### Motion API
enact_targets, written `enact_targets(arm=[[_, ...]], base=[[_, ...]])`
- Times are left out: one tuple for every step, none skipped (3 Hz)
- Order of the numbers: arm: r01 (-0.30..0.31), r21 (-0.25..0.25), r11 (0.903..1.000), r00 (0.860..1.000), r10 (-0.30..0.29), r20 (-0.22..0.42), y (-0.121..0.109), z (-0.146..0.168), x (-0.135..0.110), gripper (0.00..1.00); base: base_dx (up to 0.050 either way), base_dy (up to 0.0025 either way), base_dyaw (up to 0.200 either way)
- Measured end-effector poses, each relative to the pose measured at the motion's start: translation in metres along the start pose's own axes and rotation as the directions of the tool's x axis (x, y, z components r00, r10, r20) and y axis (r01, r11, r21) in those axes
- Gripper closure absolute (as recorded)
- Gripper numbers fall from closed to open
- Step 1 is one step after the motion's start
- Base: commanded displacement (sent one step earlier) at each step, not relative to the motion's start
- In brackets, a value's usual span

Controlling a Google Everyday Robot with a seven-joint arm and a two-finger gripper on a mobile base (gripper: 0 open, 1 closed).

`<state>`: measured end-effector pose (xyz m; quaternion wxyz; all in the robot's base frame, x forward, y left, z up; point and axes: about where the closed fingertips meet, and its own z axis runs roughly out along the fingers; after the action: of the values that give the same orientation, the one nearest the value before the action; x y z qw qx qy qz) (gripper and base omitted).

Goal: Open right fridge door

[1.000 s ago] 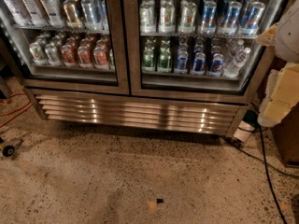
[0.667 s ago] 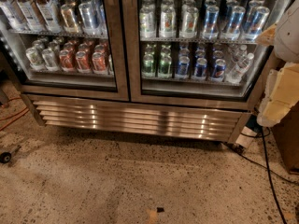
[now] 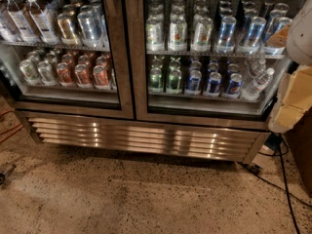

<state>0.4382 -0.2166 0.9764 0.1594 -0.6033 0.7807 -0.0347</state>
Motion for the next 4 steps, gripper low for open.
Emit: enact_targets(arm=[[0.0, 0.0, 1.0, 1.0, 0.0, 0.0, 0.0, 0.0, 0.0, 0.0], [0.0, 0.0, 1.0, 1.0, 0.0, 0.0, 0.0, 0.0, 0.0, 0.0], [0.0, 0.001, 1.0, 1.0, 0.0, 0.0, -0.0001, -0.0001, -0.0002, 0.0], [0.0, 0.001, 1.0, 1.0, 0.0, 0.0, -0.0001, 0.0, -0.0002, 0.0]], base=[[0.048, 0.00004, -0.001], [0.048, -0.00001, 0.0], [0.0, -0.00002, 0.198], [0.0, 0.0, 0.0]])
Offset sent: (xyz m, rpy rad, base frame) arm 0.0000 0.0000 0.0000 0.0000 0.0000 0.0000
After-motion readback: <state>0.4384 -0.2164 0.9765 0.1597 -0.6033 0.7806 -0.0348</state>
